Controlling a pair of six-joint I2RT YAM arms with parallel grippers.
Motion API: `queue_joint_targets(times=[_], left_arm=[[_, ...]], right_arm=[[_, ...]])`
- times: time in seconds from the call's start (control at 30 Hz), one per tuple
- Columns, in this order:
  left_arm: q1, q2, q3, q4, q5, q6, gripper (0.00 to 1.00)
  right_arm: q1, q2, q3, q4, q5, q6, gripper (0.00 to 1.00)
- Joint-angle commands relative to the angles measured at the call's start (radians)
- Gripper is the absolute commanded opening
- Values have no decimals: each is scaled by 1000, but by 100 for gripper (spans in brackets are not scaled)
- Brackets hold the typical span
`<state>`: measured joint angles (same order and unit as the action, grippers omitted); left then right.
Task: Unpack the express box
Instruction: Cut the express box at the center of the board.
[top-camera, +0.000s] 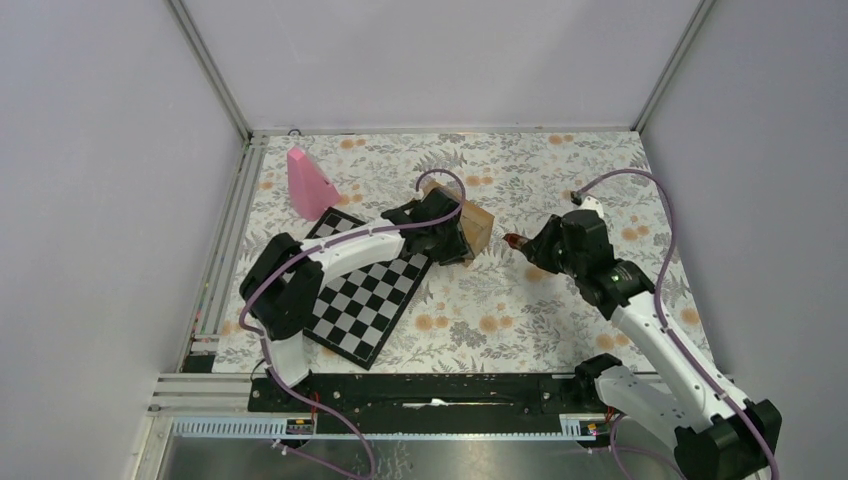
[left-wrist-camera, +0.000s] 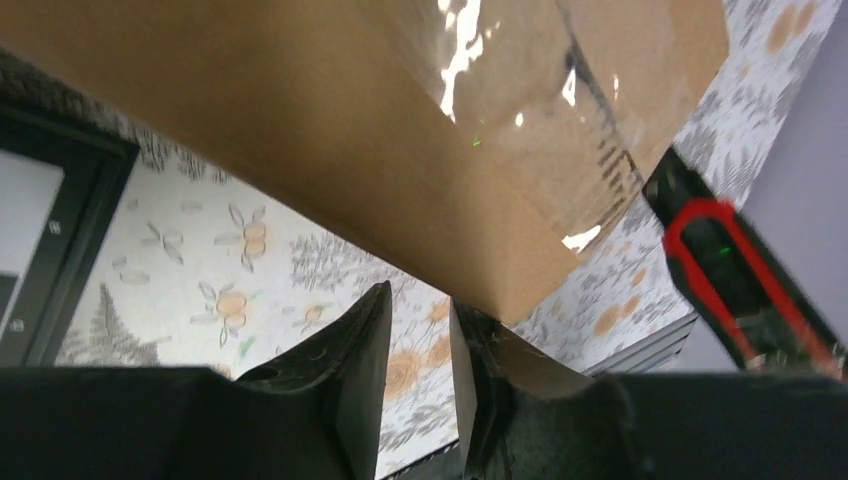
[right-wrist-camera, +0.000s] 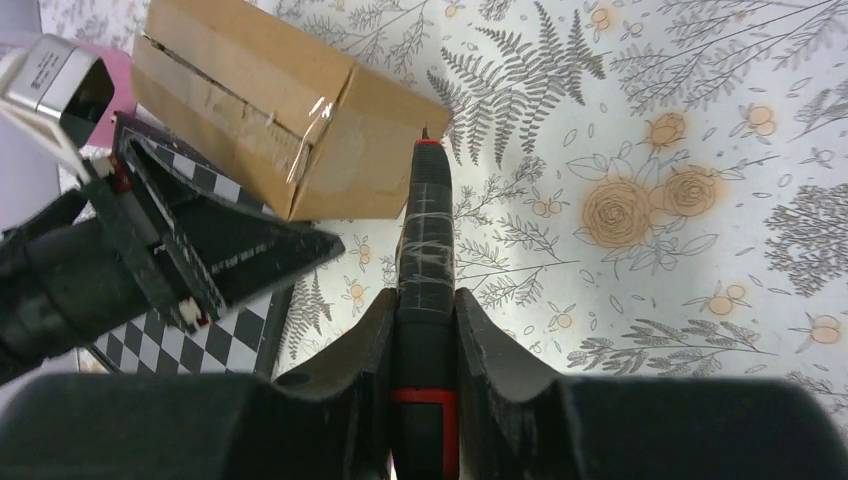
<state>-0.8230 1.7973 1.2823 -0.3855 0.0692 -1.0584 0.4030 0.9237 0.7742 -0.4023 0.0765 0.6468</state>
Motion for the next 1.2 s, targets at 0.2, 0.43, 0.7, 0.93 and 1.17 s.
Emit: queue_joint_targets(times=[0.2, 0.43, 0.7, 0.93, 1.17], left_arm=[[61, -77, 79, 39, 11, 47, 32], [101, -174, 190, -187, -206, 174, 54], [214, -104, 281, -250, -254, 301, 85], [271, -51, 359, -276, -210, 423, 94], [304, -44, 314, -156, -91, 443, 94]], right_arm=[[-29, -268, -116, 89, 60, 134, 0], [-146, -293, -254, 327, -159, 209, 0], [-430, -232, -396, 677, -593, 325, 0], [-429, -226, -452, 743, -655, 393, 0], [-429, -149, -473, 803, -672, 427, 0]])
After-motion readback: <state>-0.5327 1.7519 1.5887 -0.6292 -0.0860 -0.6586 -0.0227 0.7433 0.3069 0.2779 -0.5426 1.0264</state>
